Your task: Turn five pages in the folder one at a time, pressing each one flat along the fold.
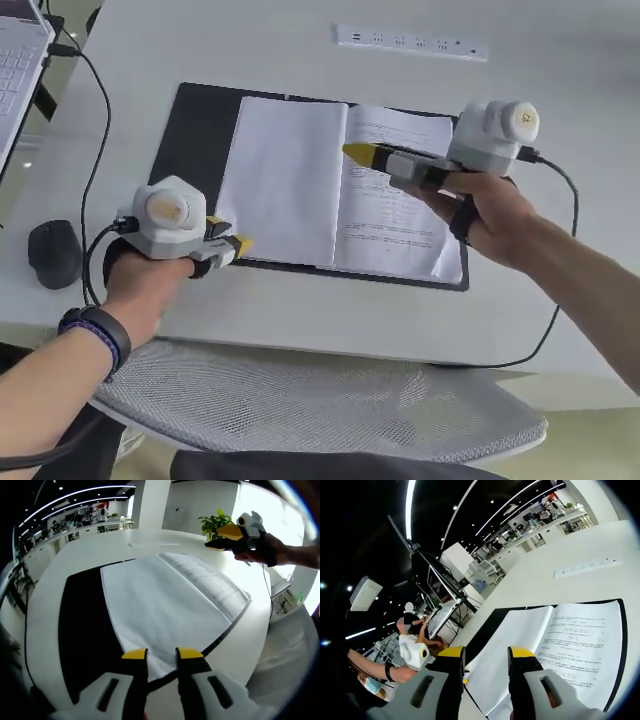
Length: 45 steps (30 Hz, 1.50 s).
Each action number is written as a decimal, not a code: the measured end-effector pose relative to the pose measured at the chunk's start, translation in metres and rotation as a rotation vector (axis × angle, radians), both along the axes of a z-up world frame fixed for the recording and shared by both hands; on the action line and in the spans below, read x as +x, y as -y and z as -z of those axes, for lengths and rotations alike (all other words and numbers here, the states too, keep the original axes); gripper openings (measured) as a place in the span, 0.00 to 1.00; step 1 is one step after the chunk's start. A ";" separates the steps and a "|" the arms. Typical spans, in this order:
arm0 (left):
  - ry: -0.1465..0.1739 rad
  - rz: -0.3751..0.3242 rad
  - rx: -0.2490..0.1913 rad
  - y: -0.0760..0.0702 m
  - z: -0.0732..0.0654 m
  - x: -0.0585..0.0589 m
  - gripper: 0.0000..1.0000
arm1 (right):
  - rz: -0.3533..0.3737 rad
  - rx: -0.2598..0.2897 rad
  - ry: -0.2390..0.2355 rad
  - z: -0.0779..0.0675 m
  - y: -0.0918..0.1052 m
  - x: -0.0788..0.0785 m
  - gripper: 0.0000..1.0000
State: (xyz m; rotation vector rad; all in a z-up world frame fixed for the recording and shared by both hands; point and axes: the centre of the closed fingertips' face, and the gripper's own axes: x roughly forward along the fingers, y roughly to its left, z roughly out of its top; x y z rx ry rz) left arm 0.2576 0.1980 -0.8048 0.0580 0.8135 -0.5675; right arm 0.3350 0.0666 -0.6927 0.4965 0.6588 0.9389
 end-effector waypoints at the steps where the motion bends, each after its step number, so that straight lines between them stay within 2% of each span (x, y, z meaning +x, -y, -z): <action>1: -0.001 -0.003 0.007 -0.001 0.002 0.000 0.16 | -0.001 0.003 -0.005 0.002 -0.001 -0.002 0.32; 4: 0.005 -0.014 0.013 -0.004 0.002 0.001 0.12 | -0.005 0.003 -0.012 0.006 -0.004 -0.003 0.32; 10: 0.031 -0.021 0.076 -0.011 0.004 0.006 0.00 | -0.023 -0.011 -0.028 0.018 -0.007 -0.003 0.32; 16: 0.048 -0.028 0.096 -0.013 0.004 0.006 0.00 | -0.036 -0.019 -0.040 0.028 -0.009 0.004 0.31; 27: 0.036 -0.038 0.090 -0.014 0.004 0.007 0.00 | -0.059 -0.009 -0.080 0.052 -0.024 0.024 0.27; 33: 0.030 -0.049 0.079 -0.015 0.005 0.008 0.00 | -0.085 -0.009 -0.102 0.064 -0.032 0.029 0.24; 40: 0.019 -0.063 0.063 -0.015 0.005 0.008 0.00 | -0.087 -0.016 -0.144 0.087 -0.031 0.037 0.19; 45: 0.016 -0.059 0.064 -0.015 0.005 0.008 0.00 | -0.070 0.001 -0.161 0.090 -0.030 0.036 0.12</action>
